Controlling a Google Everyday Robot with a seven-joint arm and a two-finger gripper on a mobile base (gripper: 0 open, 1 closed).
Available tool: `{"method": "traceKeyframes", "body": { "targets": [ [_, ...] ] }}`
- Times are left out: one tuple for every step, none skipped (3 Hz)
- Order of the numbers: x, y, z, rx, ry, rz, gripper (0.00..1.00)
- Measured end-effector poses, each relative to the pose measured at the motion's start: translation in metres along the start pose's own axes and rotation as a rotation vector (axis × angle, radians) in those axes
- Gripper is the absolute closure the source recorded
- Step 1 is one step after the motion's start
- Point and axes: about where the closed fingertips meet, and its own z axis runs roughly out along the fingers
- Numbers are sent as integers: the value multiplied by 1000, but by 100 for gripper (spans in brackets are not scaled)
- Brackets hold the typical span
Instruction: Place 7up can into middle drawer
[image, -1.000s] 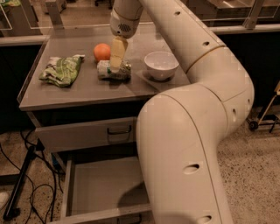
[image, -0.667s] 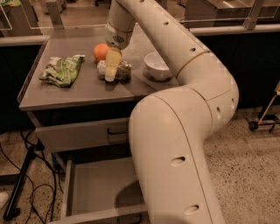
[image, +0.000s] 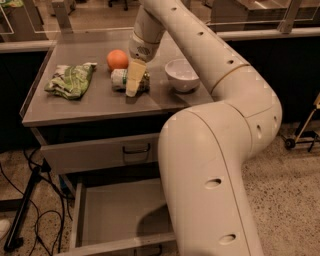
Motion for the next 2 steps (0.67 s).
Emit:
{"method": "traceKeyframes", "body": {
  "targets": [
    [1, 0, 1, 0, -1, 3, 0],
    [1, 0, 1, 0, -1, 3, 26]
  ]
}}
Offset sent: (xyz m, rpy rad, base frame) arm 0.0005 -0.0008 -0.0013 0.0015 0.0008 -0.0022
